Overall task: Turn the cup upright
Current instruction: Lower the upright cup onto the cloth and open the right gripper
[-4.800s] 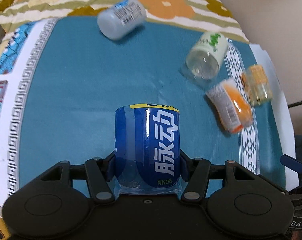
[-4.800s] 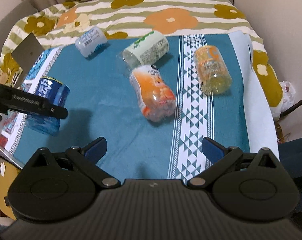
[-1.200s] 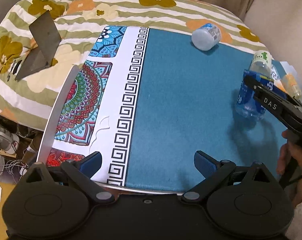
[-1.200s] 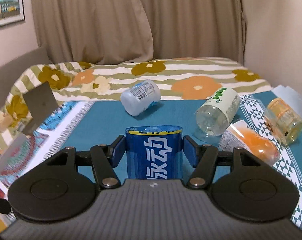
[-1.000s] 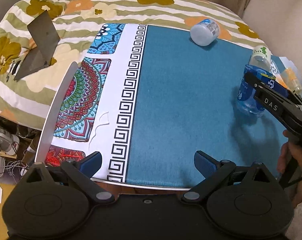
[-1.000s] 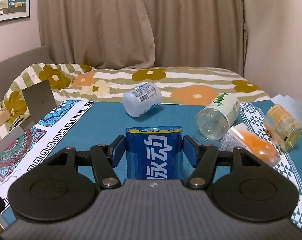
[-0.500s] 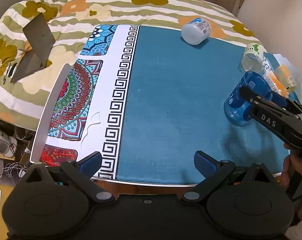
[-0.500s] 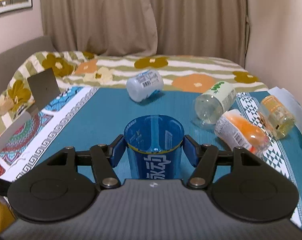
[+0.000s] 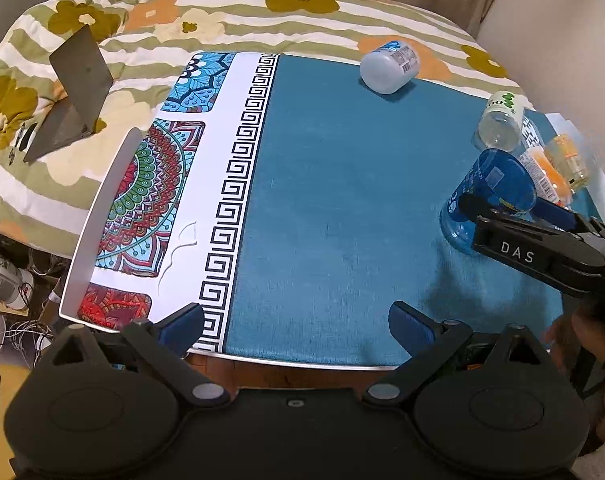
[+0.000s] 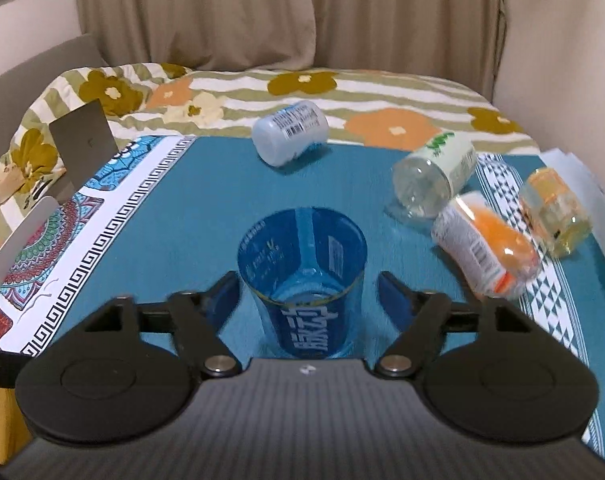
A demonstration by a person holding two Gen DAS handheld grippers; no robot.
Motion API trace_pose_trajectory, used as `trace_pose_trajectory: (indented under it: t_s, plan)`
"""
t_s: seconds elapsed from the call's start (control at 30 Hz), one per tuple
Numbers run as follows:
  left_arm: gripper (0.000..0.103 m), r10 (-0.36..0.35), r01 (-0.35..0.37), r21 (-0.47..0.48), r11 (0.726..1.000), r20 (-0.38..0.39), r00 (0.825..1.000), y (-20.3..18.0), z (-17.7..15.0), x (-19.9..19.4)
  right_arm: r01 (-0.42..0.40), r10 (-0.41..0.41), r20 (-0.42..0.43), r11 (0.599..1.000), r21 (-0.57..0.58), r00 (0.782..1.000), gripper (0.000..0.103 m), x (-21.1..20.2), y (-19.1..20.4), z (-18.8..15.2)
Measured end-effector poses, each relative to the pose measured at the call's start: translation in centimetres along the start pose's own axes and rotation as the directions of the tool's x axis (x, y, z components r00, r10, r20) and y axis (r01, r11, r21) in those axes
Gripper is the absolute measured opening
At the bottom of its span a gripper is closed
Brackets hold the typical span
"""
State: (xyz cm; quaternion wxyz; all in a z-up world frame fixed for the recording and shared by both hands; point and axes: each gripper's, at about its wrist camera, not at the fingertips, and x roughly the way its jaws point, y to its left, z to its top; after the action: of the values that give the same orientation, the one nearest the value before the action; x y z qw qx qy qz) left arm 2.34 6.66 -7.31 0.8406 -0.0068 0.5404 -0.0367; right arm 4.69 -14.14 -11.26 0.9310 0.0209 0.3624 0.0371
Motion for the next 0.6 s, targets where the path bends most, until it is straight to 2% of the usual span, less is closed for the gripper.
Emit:
trace_pose_trajectory:
  t_s: [0.07, 0.27, 0.47, 0.6]
  plan:
    - [0.100, 0.002, -0.002, -0.006, 1.000, 0.001, 1.000, 0.0, -0.1, -0.1, 0.010, -0.010, 0.010, 1.000, -0.008, 1.000, 0.103, -0.1, 0.1, -0.1]
    - [0.100, 0.000, 0.000, -0.012, 1.000, 0.017, 1.000, -0.5, 0.2, -1.6, -0.002, 0.002, -0.058, 1.000, 0.006, 0.998, 0.103, -1.0, -0.5, 0.6]
    - [0.100, -0.010, 0.010, 0.001, 1.000, 0.086, 0.996, -1.7, 1.6, -4.8, 0.000, 0.002, -0.137, 1.000, 0.014, 0.991, 0.103, -5.4, -2.1, 3.1]
    - [0.100, -0.023, 0.018, 0.037, 0.999, 0.137, 0.990, -2.9, 2.5, -6.7, 0.033, -0.026, -0.217, 0.999, 0.029, 0.976, 0.103, -8.9, -4.2, 4.8]
